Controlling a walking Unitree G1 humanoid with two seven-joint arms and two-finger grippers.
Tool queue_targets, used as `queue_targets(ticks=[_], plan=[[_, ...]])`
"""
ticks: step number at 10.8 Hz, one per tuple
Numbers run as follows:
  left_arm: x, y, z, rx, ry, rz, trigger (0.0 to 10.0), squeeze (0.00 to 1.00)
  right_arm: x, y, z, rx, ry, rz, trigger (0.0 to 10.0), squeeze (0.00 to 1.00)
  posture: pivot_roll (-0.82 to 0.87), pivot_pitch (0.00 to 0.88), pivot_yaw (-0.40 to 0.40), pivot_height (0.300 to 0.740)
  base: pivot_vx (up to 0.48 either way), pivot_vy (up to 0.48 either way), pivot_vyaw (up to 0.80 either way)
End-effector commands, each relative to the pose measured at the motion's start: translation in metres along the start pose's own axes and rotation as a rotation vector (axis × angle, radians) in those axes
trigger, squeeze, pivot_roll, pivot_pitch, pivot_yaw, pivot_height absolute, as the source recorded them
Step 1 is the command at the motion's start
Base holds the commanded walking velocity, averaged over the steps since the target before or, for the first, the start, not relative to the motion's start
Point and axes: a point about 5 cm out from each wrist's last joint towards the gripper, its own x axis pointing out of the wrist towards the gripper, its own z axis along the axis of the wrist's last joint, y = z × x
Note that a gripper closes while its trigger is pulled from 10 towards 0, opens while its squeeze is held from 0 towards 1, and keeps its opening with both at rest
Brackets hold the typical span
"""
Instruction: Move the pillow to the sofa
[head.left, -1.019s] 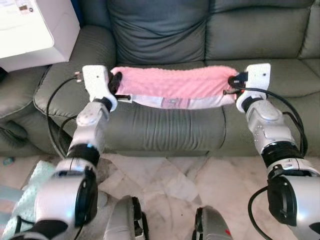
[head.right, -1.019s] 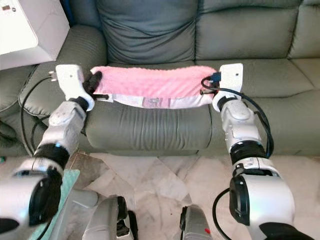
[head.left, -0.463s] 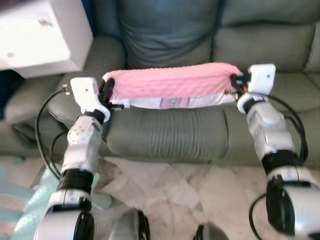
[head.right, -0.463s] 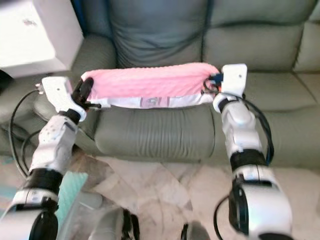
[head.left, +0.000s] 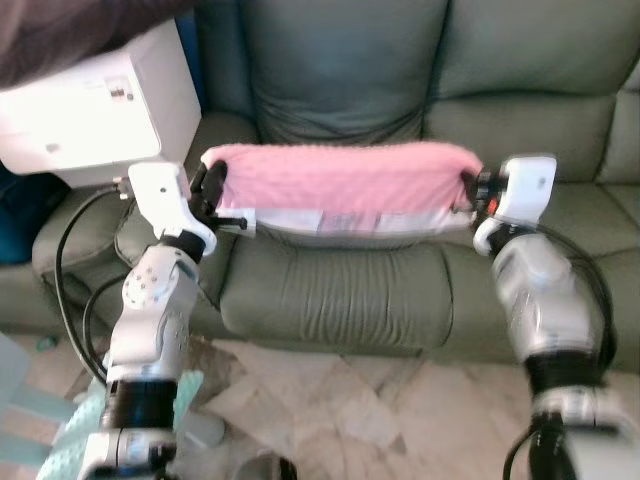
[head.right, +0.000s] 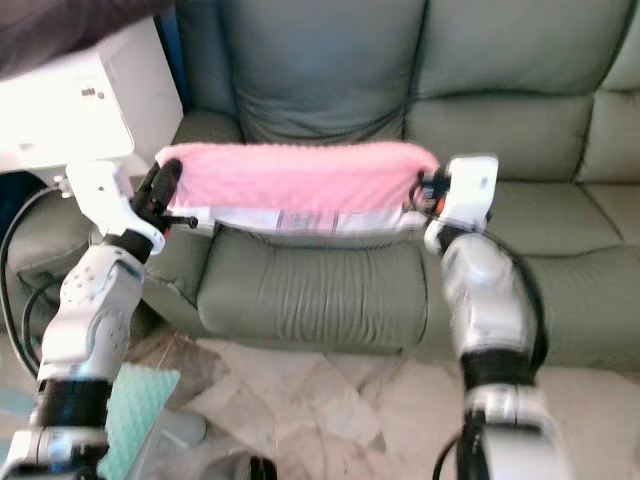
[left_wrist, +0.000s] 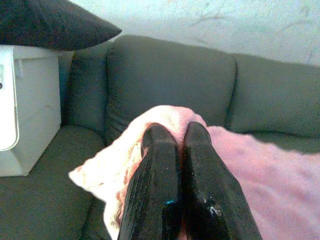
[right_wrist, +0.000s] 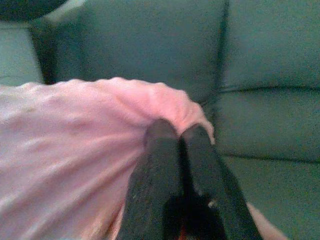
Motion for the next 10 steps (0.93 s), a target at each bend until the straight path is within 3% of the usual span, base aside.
queue_targets(ticks=[1, 3, 4, 10], plan=[[-0.007, -0.003, 0.005, -0.017, -0.007, -0.006, 10.0, 0.00, -0.004, 0.007, 0.013, -0.005, -0.048, 0.028, 10.0, 0.00, -0.07, 0.012, 0.063, 0.740, 0.000, 0.000, 0.00], [-0.027, -0.012, -0.002, -0.049, 0.043, -0.026, 10.0, 0.00, -0.021, 0.016, 0.017, -0.017, -0.065, 0.050, 10.0, 0.00, -0.07, 0.022, 0.066, 0.740, 0.000, 0.000, 0.00], [-0.030, -0.012, -0.006, -0.061, 0.064, -0.025, 10.0, 0.00, -0.024, 0.015, 0.015, -0.015, -0.052, 0.044, 10.0, 0.00, -0.08, 0.027, 0.068, 0.740, 0.277, 0.000, 0.00], [-0.032, -0.012, 0.000, -0.077, 0.089, -0.028, 10.0, 0.00, -0.030, 0.015, 0.017, -0.023, -0.019, 0.039, 10.0, 0.00, -0.08, 0.034, 0.070, 0.740, 0.326, 0.000, 0.00]])
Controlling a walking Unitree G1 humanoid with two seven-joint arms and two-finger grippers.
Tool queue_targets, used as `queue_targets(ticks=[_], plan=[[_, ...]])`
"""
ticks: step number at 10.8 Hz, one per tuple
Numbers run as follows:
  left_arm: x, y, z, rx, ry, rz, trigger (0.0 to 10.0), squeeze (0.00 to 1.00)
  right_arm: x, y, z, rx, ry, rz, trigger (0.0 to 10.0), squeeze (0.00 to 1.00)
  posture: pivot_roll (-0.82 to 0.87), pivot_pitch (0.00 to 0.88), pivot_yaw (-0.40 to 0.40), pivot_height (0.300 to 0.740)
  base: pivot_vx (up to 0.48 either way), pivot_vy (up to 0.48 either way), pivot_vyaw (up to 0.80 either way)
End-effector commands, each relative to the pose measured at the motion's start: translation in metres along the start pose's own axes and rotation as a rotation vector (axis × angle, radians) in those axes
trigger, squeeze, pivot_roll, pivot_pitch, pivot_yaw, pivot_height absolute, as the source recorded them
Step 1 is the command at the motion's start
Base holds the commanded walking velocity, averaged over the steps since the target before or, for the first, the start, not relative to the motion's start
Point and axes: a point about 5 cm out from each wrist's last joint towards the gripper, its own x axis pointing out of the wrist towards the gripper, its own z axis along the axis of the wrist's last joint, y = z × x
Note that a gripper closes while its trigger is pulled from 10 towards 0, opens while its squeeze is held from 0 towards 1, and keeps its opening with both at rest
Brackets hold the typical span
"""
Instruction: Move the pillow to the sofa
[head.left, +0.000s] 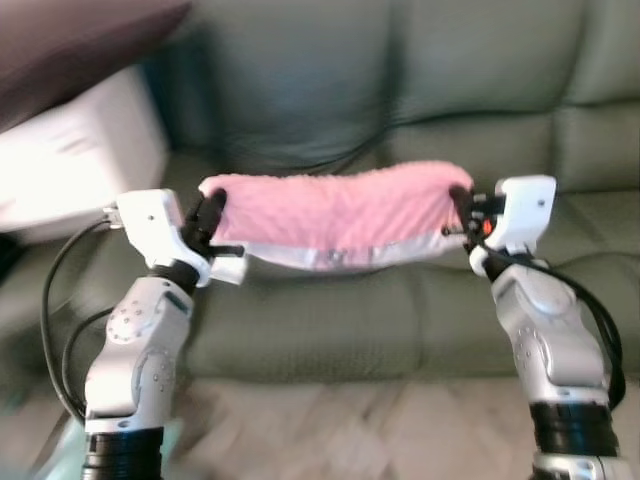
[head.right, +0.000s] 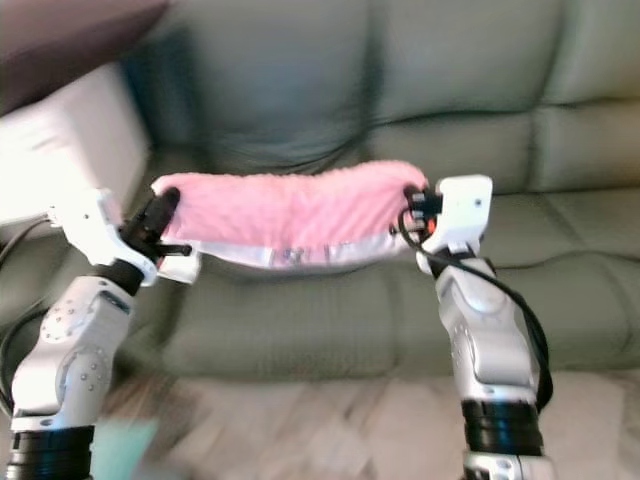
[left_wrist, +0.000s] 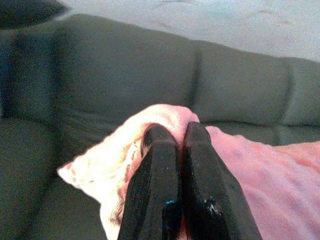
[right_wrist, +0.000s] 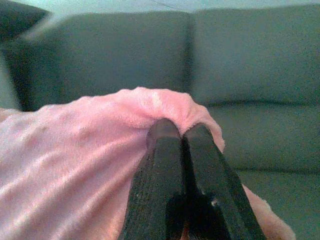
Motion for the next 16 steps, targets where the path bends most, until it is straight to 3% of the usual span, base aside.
queue_targets(ticks=[1, 9, 13, 16], plan=[[-0.003, 0.005, 0.012, 0.032, -0.032, 0.010, 10.0, 0.00, 0.003, 0.008, 0.011, 0.005, -0.042, 0.026, 10.0, 0.00, -0.08, 0.036, 0.071, 0.740, 0.315, 0.000, 0.00], [-0.005, 0.012, 0.007, 0.021, 0.007, 0.059, 10.0, 0.00, 0.001, 0.009, 0.009, -0.007, -0.027, 0.043, 10.0, 0.00, -0.07, 0.045, 0.070, 0.740, 0.332, 0.048, 0.00], [-0.001, 0.015, 0.006, 0.000, 0.033, 0.093, 10.0, 0.00, 0.003, 0.012, 0.009, 0.003, -0.025, 0.047, 10.0, 0.00, -0.07, 0.043, 0.066, 0.740, 0.000, 0.000, 0.00], [0.001, 0.015, 0.006, 0.004, 0.039, 0.085, 10.0, 0.00, 0.004, 0.012, 0.010, 0.003, -0.028, 0.049, 10.0, 0.00, -0.08, 0.043, 0.066, 0.740, 0.000, 0.480, 0.00]])
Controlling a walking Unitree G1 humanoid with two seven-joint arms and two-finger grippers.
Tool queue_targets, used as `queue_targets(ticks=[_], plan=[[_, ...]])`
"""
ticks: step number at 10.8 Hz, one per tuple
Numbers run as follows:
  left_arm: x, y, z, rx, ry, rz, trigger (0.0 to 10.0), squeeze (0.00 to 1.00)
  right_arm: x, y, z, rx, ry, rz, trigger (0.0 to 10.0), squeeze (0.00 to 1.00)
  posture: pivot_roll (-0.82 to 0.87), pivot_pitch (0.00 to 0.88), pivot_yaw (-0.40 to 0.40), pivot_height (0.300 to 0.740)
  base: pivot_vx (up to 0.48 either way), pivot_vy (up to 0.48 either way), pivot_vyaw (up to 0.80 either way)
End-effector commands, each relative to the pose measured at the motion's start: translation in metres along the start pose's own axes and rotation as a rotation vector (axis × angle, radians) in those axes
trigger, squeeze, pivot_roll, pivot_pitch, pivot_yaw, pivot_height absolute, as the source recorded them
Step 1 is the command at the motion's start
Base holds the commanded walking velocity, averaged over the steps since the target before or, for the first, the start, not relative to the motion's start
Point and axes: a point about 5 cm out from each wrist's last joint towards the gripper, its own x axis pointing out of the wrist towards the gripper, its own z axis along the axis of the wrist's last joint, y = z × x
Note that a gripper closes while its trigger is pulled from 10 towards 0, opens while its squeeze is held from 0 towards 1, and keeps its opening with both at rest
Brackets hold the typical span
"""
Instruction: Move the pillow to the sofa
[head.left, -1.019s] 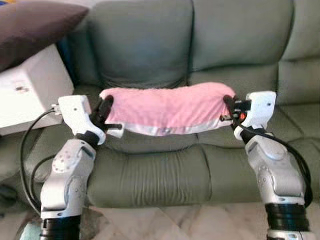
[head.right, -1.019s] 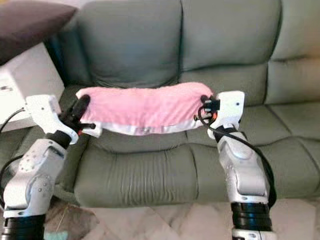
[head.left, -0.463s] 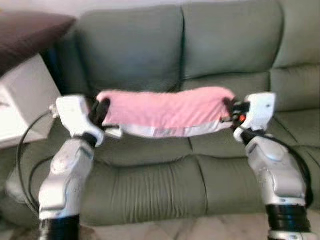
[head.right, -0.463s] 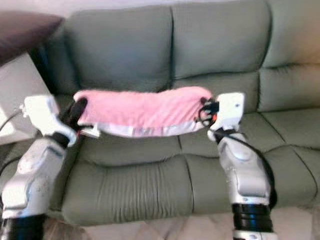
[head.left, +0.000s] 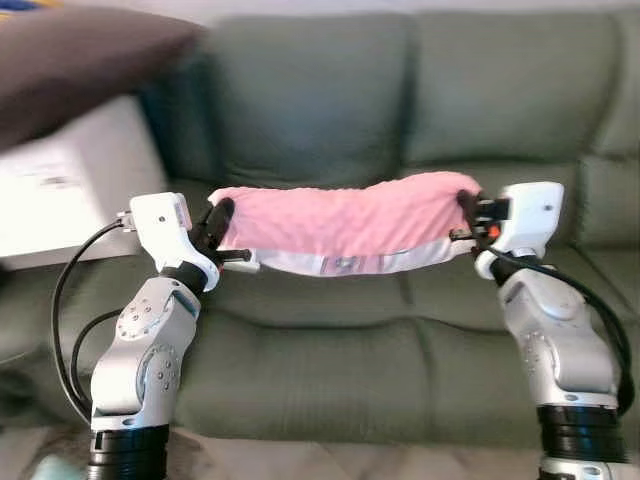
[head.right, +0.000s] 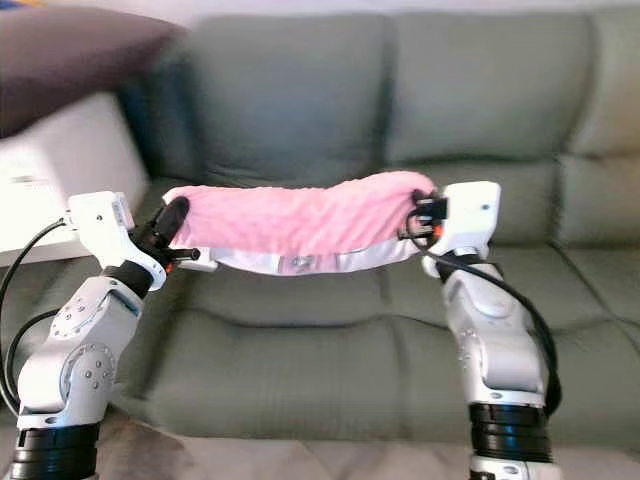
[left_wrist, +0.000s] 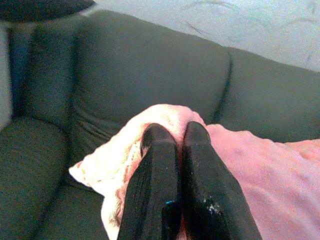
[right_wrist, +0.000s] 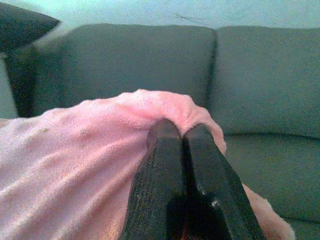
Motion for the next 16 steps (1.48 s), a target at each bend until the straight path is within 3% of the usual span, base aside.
queue_targets(ticks=[1, 5, 10, 16], plan=[[0.001, 0.003, 0.006, 0.011, -0.013, 0.010, 10.0, 0.00, 0.003, 0.007, 0.008, 0.003, -0.033, 0.027, 10.0, 0.00, -0.08, 0.044, 0.067, 0.740, 0.000, 0.480, 0.00], [0.001, 0.001, 0.005, 0.015, -0.011, 0.009, 10.0, 0.00, 0.002, 0.007, 0.006, 0.003, -0.029, 0.024, 10.0, 0.00, -0.07, 0.047, 0.069, 0.740, 0.000, 0.480, 0.00], [-0.001, -0.011, 0.004, 0.018, -0.039, -0.057, 10.0, 0.00, 0.003, 0.007, 0.006, 0.002, -0.029, 0.022, 10.0, 0.00, -0.08, 0.046, 0.072, 0.740, 0.000, 0.000, 0.00], [0.000, -0.011, 0.002, 0.010, -0.033, -0.052, 10.0, 0.00, 0.004, 0.005, 0.005, 0.012, -0.016, 0.004, 10.0, 0.00, -0.08, 0.039, 0.072, 0.740, 0.000, 0.000, -0.13]])
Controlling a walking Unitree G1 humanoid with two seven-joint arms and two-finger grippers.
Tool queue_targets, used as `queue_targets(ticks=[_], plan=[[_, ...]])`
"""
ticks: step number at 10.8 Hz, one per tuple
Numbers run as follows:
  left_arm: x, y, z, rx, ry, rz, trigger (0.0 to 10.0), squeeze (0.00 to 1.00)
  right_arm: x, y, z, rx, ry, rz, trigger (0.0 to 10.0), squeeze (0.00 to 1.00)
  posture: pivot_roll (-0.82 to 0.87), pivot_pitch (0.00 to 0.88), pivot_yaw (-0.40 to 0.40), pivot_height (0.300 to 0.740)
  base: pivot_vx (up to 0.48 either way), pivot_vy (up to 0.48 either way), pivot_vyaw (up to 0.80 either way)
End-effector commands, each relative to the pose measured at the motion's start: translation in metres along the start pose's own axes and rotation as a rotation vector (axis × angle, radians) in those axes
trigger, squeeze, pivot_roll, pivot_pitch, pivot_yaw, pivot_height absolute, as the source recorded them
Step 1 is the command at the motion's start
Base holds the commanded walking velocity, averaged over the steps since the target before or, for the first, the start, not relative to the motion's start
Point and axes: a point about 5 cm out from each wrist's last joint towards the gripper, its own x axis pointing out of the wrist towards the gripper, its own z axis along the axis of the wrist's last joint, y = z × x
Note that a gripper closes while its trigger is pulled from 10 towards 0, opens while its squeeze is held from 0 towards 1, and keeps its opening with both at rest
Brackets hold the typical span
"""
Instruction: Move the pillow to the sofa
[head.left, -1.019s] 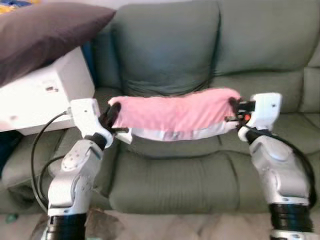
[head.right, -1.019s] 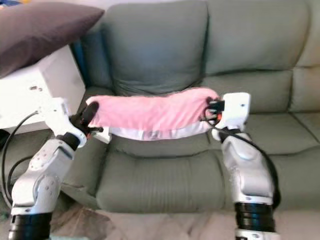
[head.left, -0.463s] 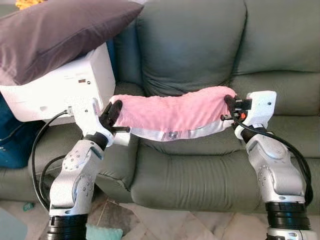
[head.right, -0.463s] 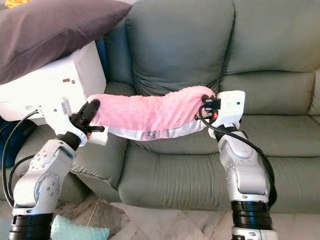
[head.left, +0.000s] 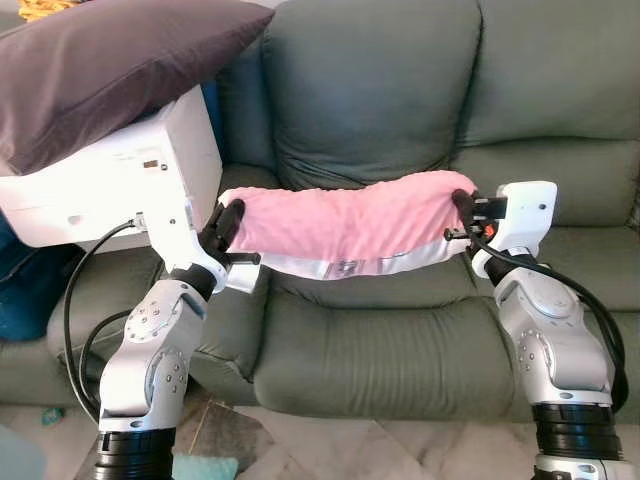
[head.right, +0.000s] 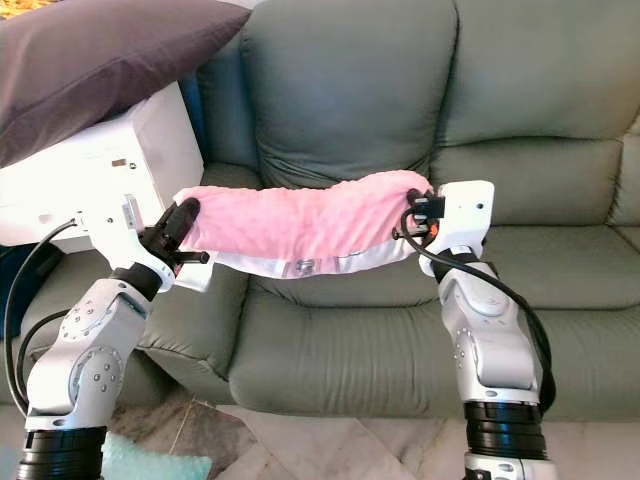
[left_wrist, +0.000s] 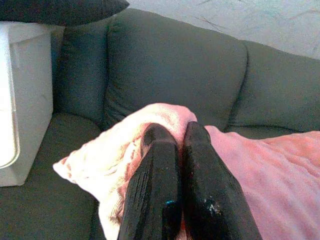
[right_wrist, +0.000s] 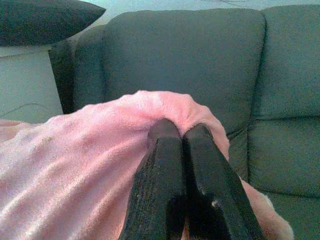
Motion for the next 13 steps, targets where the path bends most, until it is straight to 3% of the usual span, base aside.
queue_targets(ticks=[1, 3, 5, 13], plan=[[0.0006, -0.0028, 0.0065, 0.009, -0.030, -0.013, 10.0, 0.00, 0.0014, -0.0009, 0.0066, -0.010, -0.026, -0.004, 10.0, 0.00, -0.08, 0.040, 0.073, 0.740, 0.000, 0.000, -0.54], [0.0003, -0.0038, 0.0068, -0.005, -0.038, -0.013, 10.0, 0.00, 0.0005, -0.0020, 0.0068, -0.011, -0.024, -0.006, 10.0, 0.00, -0.09, 0.043, 0.071, 0.740, 0.000, 0.000, -0.72], [-0.0010, -0.0065, 0.0057, -0.011, -0.041, -0.030, 10.0, 0.00, 0.0001, -0.0013, 0.0077, -0.016, -0.027, 0.001, 10.0, 0.00, -0.09, 0.048, 0.064, 0.740, 0.000, 0.000, 0.00], [-0.0038, -0.0094, 0.0034, -0.024, -0.045, -0.043, 10.0, 0.00, 0.0015, -0.0003, 0.0090, -0.025, -0.024, 0.015, 10.0, 0.00, -0.09, 0.056, 0.052, 0.740, 0.382, 0.000, 0.00]])
